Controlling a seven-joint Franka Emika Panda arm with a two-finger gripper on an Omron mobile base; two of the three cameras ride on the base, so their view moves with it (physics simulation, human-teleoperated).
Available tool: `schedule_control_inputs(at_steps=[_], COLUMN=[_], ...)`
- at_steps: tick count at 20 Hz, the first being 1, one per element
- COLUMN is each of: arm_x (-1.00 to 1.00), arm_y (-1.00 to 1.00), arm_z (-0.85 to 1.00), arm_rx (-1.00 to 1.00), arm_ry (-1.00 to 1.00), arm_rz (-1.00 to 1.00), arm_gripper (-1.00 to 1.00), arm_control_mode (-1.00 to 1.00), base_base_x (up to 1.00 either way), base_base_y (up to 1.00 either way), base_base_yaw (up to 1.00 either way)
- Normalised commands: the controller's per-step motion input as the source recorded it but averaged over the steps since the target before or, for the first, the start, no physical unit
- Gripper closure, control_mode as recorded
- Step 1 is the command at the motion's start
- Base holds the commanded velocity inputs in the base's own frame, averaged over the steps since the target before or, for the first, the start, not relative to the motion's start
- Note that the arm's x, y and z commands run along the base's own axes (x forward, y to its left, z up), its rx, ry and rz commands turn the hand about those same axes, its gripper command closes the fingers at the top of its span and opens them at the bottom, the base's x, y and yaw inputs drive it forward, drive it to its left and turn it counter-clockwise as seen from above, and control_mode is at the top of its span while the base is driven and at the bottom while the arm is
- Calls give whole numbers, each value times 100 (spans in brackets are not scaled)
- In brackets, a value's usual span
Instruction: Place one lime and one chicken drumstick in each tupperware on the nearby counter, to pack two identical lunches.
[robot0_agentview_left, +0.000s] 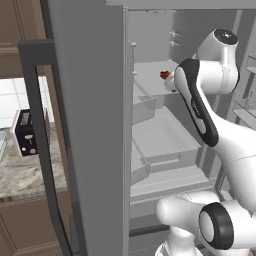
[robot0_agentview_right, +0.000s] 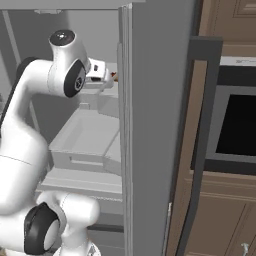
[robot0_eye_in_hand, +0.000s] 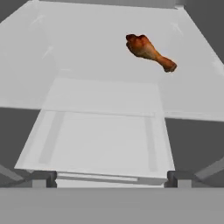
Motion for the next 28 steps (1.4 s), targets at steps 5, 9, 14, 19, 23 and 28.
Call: schedule_control_inputs(at_steps=[5,9,14,19,23,28], arm_x=[67,71,71,65,52,56], arm_y=[-9,-13,-8,-8,-4,-14], arm_z=[0,0,0,0,0,0], arm_rx=[0,0,0,0,-1,-1], arm_ry=[0,0,0,5,7,7], arm_rz=[4,8,10,12,10,10], arm_gripper=[-100,-100,-100,-100,-100,-100], arm_control_mode=[-100,-100,-100,-100,-100,-100], base_base_x=[0,0,0,0,0,0], base_base_y=[0,0,0,0,0,0], base_base_yaw=[0,0,0,0,0,0])
